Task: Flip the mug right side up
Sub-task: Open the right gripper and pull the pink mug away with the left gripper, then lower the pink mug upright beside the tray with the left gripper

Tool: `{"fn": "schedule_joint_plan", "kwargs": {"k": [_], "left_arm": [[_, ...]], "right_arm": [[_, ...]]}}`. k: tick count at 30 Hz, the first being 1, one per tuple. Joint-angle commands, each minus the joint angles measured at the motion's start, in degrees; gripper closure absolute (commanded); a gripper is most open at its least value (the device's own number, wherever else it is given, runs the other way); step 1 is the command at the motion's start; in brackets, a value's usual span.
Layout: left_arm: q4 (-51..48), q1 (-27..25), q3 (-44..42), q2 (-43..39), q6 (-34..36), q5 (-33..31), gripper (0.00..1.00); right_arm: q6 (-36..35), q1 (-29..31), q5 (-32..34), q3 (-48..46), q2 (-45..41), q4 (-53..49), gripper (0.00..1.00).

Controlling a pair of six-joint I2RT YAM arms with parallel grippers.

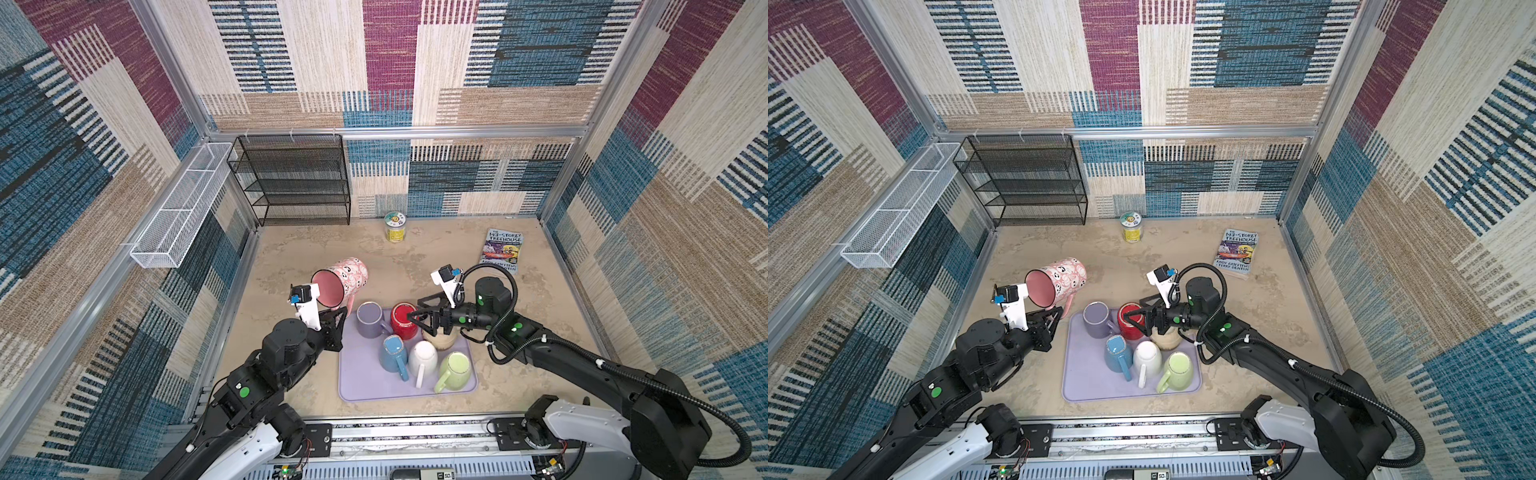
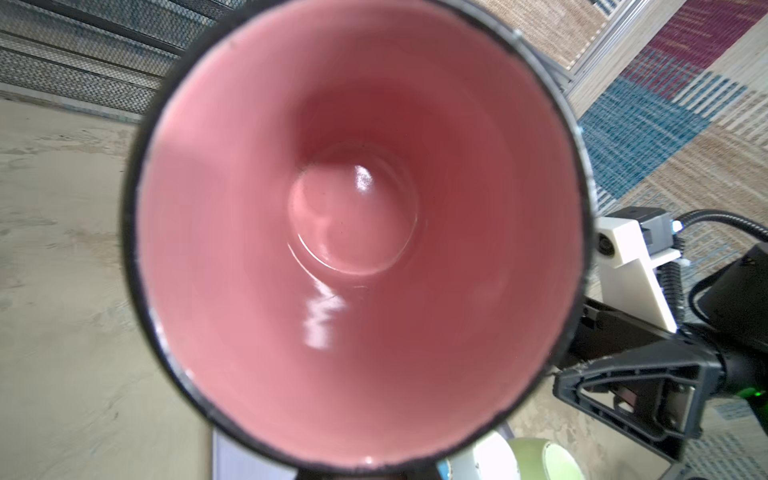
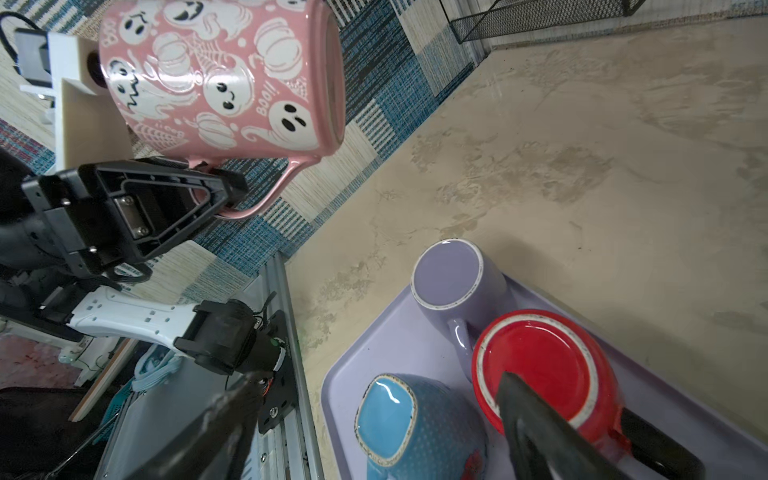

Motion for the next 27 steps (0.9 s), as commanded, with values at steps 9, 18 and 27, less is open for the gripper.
{"fn": "schedule_joint_plan", "kwargs": {"k": [9, 18, 27], "left_arm": [[-19.66, 0.67, 13.6, 5.83, 6.0, -10.84, 1.0], [-25.37, 6.49, 20.79, 14.76, 8.96, -7.91, 1.0], [-24.28, 20.25, 23.61, 22.83, 13.77, -0.94, 1.0]], "right_arm": [[-3.55, 0.62, 6.94, -0.33, -2.68, -4.15, 0.0], [-2.04, 0.71, 10.78, -3.71, -7.24, -3.99, 0.0], [-0.29, 0.71, 9.99, -5.71, -11.02, -1.96, 0.0]]}}
